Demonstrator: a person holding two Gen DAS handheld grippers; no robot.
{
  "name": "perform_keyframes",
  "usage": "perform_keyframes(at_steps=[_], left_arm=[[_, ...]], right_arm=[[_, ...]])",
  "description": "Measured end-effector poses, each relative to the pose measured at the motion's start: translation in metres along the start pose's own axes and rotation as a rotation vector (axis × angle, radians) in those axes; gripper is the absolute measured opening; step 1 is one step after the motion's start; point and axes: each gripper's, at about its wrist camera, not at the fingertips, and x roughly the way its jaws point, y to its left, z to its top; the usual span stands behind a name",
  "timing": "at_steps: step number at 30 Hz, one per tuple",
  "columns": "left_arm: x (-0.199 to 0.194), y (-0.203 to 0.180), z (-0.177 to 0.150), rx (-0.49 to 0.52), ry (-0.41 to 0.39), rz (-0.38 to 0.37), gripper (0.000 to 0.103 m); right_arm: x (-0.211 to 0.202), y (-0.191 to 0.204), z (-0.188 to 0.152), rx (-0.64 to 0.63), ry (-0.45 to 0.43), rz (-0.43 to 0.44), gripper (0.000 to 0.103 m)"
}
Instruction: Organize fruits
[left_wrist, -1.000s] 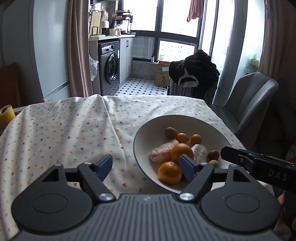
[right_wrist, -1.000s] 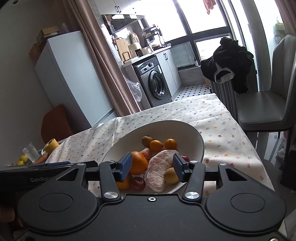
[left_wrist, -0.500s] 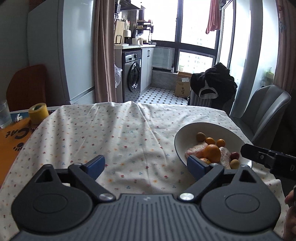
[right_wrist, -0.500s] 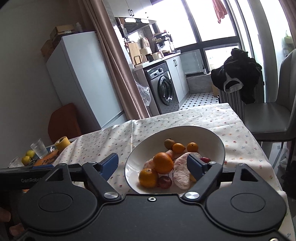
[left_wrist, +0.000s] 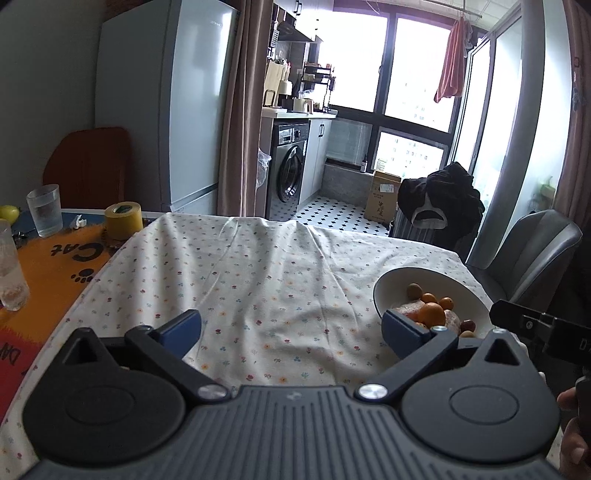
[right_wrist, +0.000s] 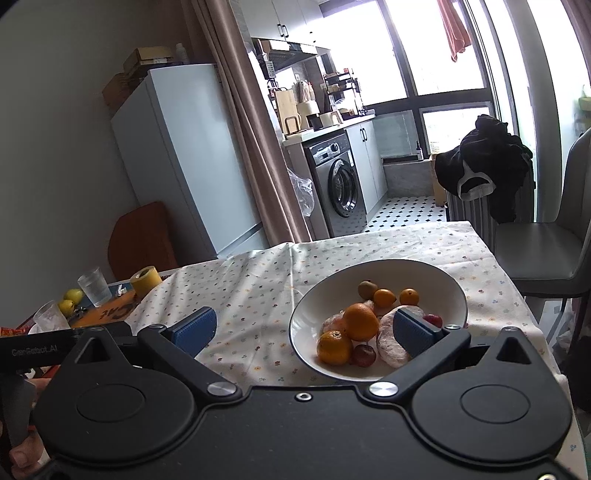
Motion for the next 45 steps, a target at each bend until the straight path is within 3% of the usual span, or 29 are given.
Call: perform_keyframes(at_steps=[10, 28, 38, 45], left_arm=[[-0.041, 0.017, -0.012, -0.038, -0.014, 0.029, 0.103], [-0.094, 0.046, -0.024, -0.043, -0.020, 0.038, 0.103], [-0.116, 0.033, -0.038, 0.073, -0.011, 0.048, 0.103], [-0.124, 0.035, -0.046, 0.082, 0.005, 0.056, 0.103]], right_arm=[[-0.034, 0.013, -0.003, -0.037, -0.003, 0.040, 0.103], [-0.077, 0.031, -0.005, -0.060, 0.057, 0.037, 0.103], [-0.102, 0.033, -0.019, -0.049, 0.093, 0.035, 0.103], [-0.112, 0.045, -0.024, -0.078, 0.112, 0.047, 0.103]])
